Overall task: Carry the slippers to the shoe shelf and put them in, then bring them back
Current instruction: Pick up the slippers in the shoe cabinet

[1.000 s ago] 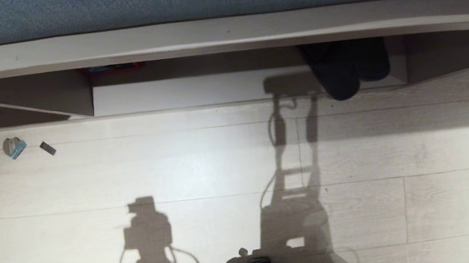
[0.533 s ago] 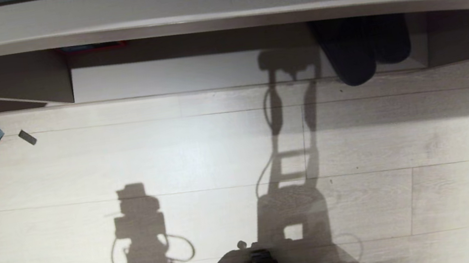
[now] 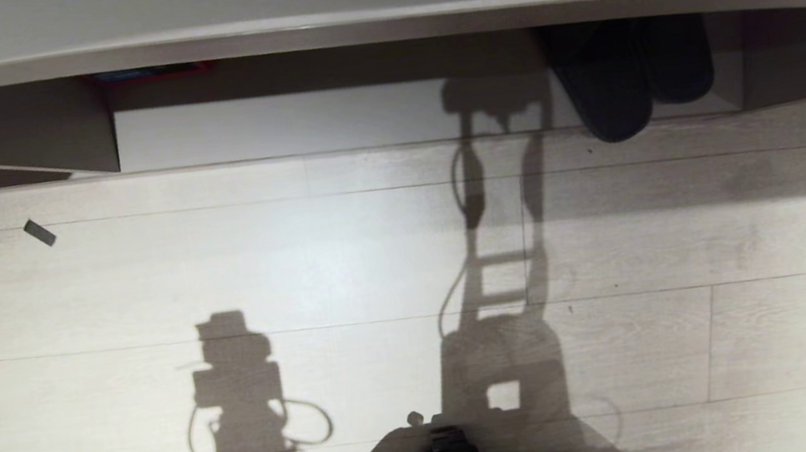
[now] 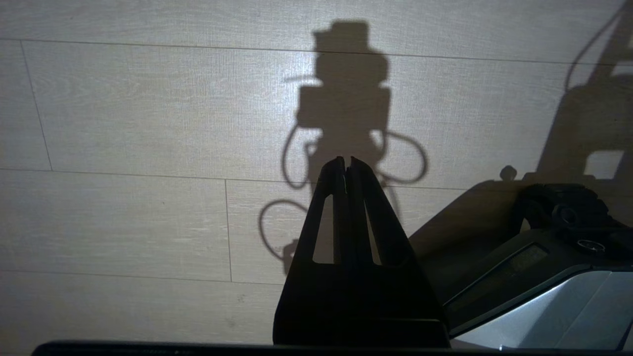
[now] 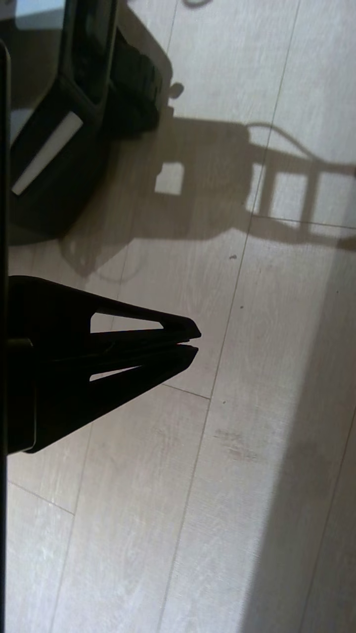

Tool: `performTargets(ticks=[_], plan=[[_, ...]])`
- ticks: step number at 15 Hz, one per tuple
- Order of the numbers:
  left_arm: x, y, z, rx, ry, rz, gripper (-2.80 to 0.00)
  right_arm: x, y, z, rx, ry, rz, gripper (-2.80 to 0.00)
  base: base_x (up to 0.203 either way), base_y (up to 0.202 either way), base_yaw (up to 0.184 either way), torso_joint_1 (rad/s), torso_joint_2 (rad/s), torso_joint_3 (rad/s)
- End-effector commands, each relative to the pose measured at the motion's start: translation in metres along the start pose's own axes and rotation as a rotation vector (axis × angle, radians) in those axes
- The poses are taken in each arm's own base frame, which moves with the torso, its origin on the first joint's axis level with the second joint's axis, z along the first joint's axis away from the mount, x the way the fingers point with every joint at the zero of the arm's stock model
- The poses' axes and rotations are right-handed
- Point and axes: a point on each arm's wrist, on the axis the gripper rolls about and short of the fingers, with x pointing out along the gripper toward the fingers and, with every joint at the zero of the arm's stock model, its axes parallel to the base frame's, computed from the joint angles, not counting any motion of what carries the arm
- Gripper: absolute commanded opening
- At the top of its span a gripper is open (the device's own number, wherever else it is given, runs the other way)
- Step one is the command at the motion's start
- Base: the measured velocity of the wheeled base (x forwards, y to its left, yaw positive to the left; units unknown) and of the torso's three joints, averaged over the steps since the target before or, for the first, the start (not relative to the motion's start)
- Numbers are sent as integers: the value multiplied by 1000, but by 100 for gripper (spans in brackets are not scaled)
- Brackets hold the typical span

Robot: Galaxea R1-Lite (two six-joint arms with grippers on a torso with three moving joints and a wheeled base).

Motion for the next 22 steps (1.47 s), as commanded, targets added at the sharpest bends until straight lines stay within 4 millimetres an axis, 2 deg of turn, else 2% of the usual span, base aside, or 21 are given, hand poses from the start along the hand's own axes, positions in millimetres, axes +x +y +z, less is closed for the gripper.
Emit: performTargets(ticks=[1,4,6,7,9,12,17,19,22], plan=[[0,0,0,1,1,0,-280,50,-4,14,-21,173,22,-280,0,0,0,0,0,0],[0,0,0,1,1,0,-280,123,-8,30,-62,152,21,-280,0,0,0,0,0,0],[0,0,0,2,1,0,-280,163,-11,40,-95,103,9,-280,0,0,0,0,0,0],[0,0,0,2,1,0,-280,183,-13,46,-122,68,0,0,0,0,0,0,0,0],[0,0,0,2,1,0,-280,213,-16,64,-171,-32,-22,0,0,0,0,0,0,0],[0,0,0,2,1,0,-280,245,-16,83,-205,-182,-38,0,0,0,0,0,0,0],[0,0,0,2,1,0,-280,302,2,99,-210,-359,27,0,0,0,0,0,0,0],[0,0,0,2,1,0,-280,319,7,102,-208,-393,26,0,0,0,0,0,0,0],[0,0,0,2,1,0,-280,333,5,111,-197,-461,-34,0,0,0,0,0,0,0]])
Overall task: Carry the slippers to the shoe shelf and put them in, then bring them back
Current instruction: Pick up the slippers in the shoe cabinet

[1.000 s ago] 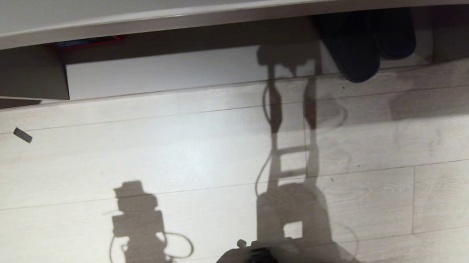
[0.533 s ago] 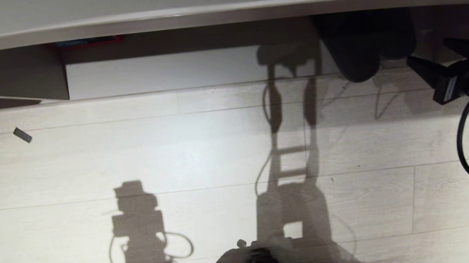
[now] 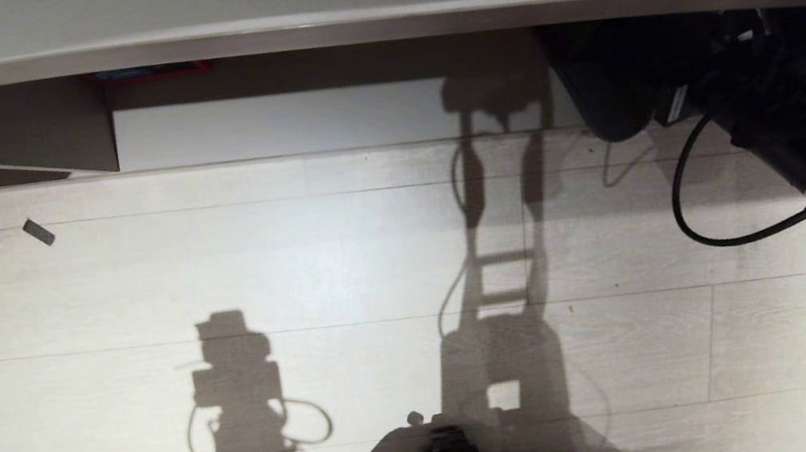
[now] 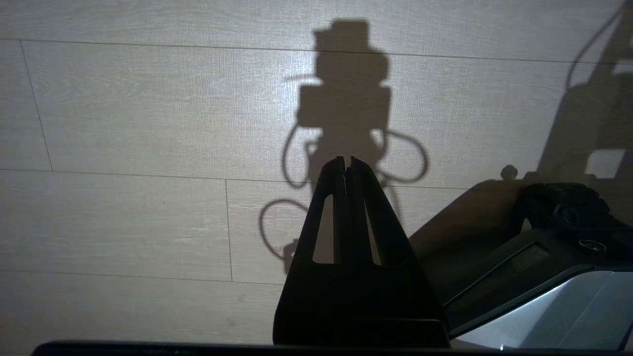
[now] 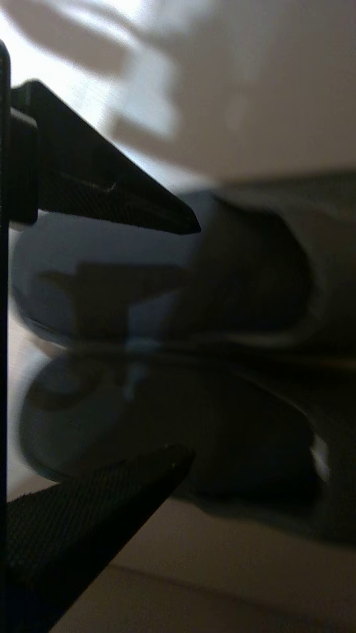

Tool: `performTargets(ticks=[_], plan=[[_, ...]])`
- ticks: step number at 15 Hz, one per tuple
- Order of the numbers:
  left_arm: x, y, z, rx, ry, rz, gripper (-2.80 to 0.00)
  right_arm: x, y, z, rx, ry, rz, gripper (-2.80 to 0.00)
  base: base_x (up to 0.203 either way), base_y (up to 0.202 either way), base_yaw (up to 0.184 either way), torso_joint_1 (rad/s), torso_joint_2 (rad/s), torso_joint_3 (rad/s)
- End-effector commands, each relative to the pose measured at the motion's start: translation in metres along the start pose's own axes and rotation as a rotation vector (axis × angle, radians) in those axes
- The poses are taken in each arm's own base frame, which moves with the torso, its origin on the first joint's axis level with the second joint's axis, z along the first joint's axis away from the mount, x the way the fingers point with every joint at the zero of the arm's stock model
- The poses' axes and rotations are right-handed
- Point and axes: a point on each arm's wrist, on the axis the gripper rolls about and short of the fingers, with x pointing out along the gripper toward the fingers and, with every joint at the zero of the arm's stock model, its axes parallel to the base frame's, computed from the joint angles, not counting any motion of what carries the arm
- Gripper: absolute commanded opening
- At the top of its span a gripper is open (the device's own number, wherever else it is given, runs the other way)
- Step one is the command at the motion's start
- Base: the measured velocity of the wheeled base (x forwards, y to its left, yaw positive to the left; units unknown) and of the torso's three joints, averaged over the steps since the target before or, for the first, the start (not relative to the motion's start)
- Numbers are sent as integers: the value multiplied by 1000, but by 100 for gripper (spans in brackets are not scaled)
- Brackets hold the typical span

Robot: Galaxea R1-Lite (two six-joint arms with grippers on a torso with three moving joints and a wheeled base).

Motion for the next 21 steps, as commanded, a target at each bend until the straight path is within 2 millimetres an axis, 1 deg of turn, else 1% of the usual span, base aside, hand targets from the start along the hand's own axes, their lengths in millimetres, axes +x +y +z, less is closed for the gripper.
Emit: performTargets(ticks=[1,3,7,9,12,14,17,18,21], plan=[[0,0,0,0,1,0,-280,14,2,-9,-3,-17,-43,0,0,0,0,0,0,0],[0,0,0,0,1,0,-280,24,3,-12,3,-36,-68,0,0,0,0,0,0,0],[0,0,0,0,1,0,-280,50,5,-18,81,-173,-168,0,0,0,0,0,0,0],[0,0,0,0,1,0,-280,62,6,-21,117,-233,-192,0,0,0,0,0,0,0],[0,0,0,0,1,0,-280,73,11,-34,168,-250,-225,0,0,0,0,0,0,0],[0,0,0,0,1,0,-280,85,10,-32,200,-298,-253,0,0,0,0,0,0,0],[0,0,0,1,1,0,-280,90,11,-38,227,-297,-270,0,0,0,0,0,0,0],[0,0,0,1,1,0,-280,89,11,-36,230,-298,-279,0,0,0,0,0,0,0],[0,0,0,1,1,0,-280,84,6,-14,240,-329,-299,0,0,0,0,0,0,0]])
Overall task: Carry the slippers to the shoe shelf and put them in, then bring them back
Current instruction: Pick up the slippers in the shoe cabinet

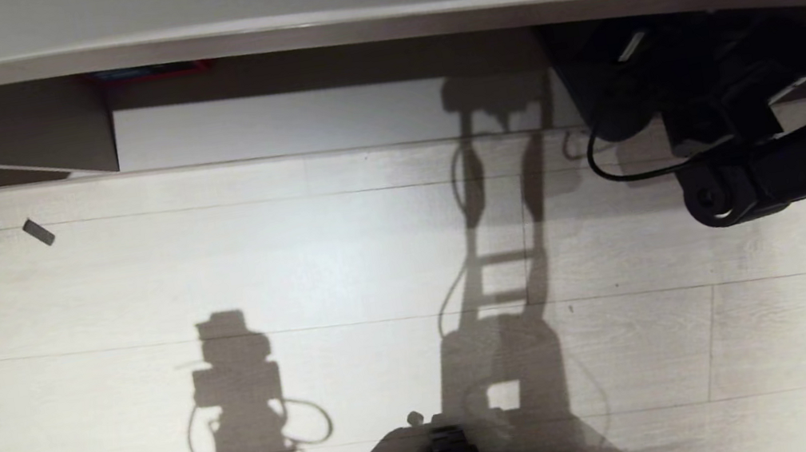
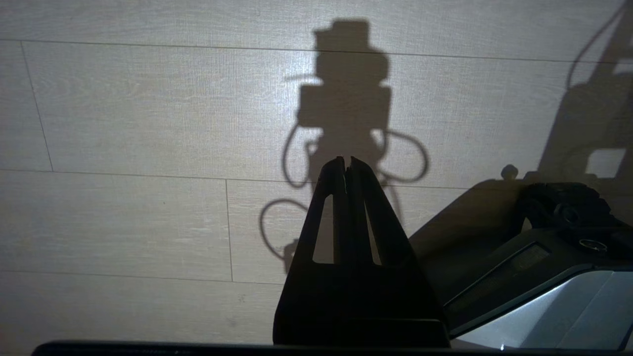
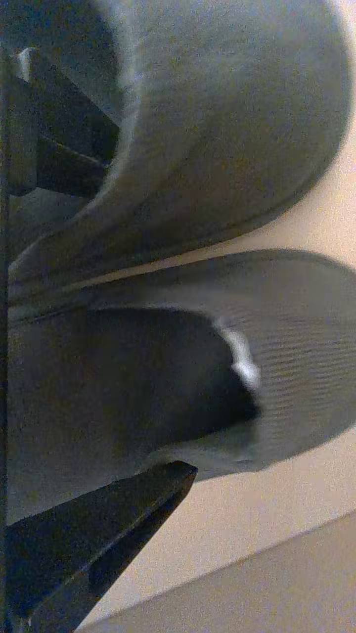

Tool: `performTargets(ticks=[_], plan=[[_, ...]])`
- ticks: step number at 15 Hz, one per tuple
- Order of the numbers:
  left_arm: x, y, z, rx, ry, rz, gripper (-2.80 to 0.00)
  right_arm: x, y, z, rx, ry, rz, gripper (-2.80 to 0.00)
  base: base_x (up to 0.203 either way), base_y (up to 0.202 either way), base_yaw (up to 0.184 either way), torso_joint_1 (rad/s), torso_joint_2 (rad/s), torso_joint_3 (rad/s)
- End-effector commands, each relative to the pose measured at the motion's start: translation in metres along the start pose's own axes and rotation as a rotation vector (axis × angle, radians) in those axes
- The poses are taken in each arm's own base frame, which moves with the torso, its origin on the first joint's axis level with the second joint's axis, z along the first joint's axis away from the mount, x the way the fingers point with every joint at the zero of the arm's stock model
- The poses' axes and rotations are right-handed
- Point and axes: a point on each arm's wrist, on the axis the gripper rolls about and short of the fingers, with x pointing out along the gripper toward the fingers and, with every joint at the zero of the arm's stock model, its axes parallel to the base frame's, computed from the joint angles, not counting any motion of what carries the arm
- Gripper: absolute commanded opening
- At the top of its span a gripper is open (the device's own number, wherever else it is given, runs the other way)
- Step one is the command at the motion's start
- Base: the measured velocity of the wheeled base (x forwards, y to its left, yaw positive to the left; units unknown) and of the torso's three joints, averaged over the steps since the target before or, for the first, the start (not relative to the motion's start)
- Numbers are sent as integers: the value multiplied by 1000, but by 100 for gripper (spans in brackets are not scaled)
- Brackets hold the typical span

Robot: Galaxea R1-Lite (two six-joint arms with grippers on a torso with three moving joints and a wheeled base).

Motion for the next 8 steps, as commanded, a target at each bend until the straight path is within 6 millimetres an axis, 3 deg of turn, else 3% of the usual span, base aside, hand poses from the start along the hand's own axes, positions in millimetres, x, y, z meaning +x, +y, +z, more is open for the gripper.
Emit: performTargets(ticks=[1,8], plan=[[0,0,0,0,1,0,-280,3,0,20,7,-35,-2,0,0,0,0,0,0,0],[0,0,0,2,1,0,-280,17,5,5,18,-41,2,0,0,0,0,0,0,0]])
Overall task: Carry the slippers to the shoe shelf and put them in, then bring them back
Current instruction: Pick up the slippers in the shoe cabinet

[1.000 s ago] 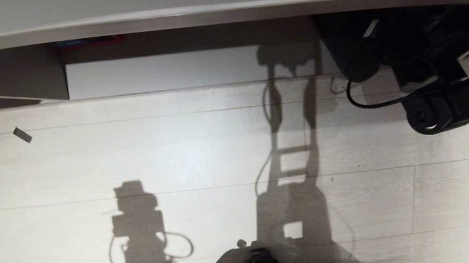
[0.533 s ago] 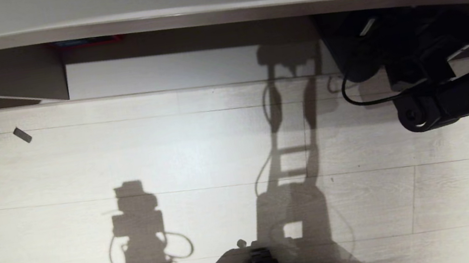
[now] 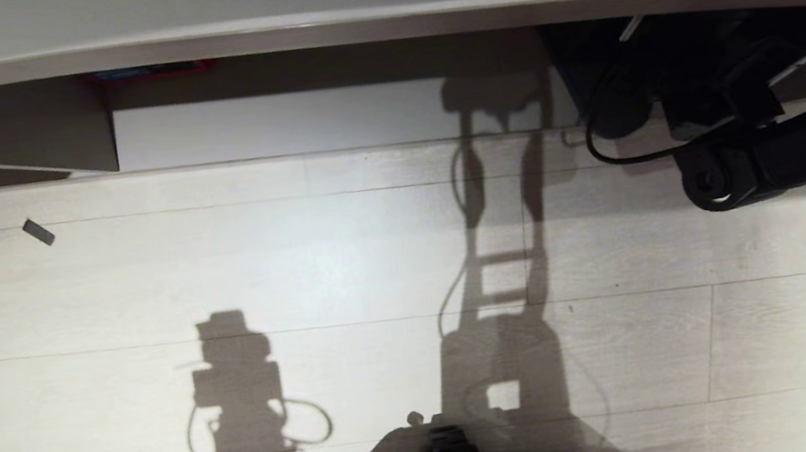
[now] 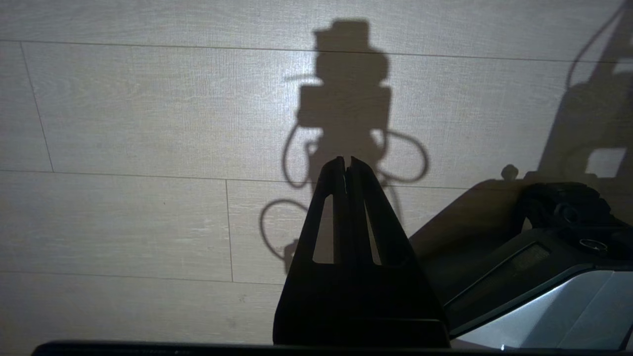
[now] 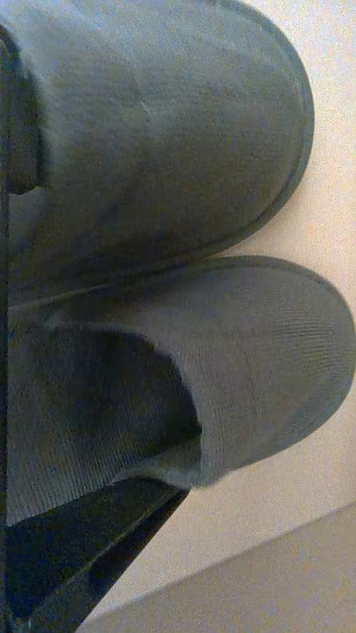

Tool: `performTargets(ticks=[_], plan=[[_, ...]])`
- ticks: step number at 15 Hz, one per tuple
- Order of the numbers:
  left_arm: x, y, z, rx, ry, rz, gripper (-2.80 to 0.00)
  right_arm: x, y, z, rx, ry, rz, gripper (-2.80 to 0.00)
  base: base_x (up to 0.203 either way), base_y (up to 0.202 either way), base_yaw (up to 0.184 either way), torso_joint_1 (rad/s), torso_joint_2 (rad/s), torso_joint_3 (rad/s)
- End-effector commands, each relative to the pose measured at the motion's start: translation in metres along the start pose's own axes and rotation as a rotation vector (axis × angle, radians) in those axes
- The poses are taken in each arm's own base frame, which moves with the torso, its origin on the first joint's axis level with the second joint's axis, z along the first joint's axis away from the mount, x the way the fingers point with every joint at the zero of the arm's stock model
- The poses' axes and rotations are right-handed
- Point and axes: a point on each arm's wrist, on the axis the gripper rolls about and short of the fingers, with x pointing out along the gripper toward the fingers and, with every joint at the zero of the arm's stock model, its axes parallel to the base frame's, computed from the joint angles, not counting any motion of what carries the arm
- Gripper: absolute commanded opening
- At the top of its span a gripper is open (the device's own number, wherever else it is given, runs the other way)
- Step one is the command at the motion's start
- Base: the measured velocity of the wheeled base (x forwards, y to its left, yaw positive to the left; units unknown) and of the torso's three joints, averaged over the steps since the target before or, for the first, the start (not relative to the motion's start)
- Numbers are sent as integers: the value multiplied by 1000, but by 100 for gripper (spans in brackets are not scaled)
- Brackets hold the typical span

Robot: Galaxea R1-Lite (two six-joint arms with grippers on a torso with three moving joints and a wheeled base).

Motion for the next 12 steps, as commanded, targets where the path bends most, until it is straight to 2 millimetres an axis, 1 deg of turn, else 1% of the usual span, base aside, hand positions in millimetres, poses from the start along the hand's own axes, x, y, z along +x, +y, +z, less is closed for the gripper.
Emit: performTargets(ticks=[1,4,5,6,9,12], plan=[[0,0,0,0,1,0,-280,8,2,-4,16,-26,-5,0,0,0,0,0,0,0],[0,0,0,0,1,0,-280,15,4,-10,63,-9,-5,0,0,0,0,0,0,0],[0,0,0,0,1,-1,-280,17,4,-9,72,-16,-7,0,0,0,0,0,0,0],[0,0,0,0,1,-1,-280,19,5,-8,76,-21,-7,-280,0,0,0,0,0,0],[0,0,0,0,1,-1,-280,19,6,-7,89,-18,-1,-280,0,0,0,0,0,0],[0,0,0,0,1,0,-280,21,5,2,92,-36,19,-280,0,0,0,0,0,0]])
